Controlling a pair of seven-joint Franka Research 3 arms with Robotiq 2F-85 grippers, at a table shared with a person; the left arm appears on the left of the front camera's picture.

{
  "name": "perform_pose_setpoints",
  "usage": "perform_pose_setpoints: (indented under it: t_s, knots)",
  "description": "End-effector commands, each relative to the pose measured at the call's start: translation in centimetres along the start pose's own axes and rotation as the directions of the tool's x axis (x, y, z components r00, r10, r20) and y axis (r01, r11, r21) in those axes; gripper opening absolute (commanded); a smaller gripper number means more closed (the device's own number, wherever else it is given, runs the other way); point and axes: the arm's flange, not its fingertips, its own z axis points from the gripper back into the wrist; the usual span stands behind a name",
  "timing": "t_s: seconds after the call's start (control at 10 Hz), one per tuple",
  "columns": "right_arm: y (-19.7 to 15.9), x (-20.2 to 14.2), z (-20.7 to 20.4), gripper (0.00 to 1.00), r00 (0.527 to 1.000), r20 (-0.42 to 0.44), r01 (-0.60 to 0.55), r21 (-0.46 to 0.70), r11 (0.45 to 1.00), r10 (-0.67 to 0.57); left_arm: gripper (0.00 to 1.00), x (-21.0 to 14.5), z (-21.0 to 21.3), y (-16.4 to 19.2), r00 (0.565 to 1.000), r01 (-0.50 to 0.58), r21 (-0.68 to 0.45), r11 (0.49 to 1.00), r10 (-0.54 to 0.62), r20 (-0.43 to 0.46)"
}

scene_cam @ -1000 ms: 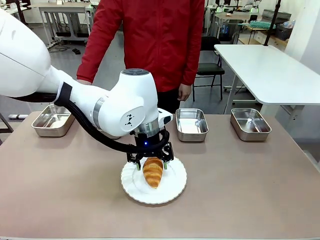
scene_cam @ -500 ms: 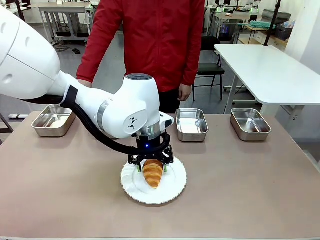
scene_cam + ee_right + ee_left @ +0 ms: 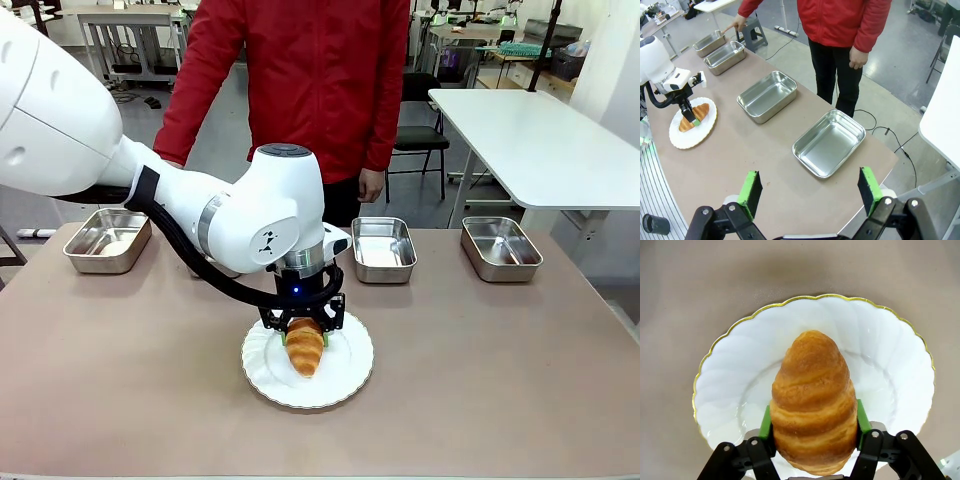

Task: Place the bread in the container.
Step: Place the Butter Roll into the Airtight Container indicated by the human.

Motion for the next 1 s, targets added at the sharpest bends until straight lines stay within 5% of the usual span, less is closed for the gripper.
perform_pose_setpoints:
  t_s: [0.0,0.4,0.7,0.9]
  knots:
    - [0.0,0.1,0.0,1.0,1.0,0.009,-0.002,0.002,1.0,0.002,0.6,0.0,0.0,0.0,1.0,-0.001,0.0,1.0,0.001,0.0]
    - [0.0,0.1,0.0,1.0,1.0,0.009,-0.002,0.002,1.0,0.002,0.6,0.0,0.0,0.0,1.0,0.0,0.0,1.0,0.0,0.0]
    - [0.0,0.1,0.0,1.0,1.0,0.009,-0.002,0.002,1.0,0.002,0.6,-0.2,7.9,1.5,0.996,0.081,-0.048,0.996,-0.078,0.047]
    - [0.0,0.1,0.0,1.0,1.0,0.009,-0.002,0.002,1.0,0.002,0.6,0.5,13.9,5.7,0.989,0.113,-0.008,0.994,-0.112,0.092]
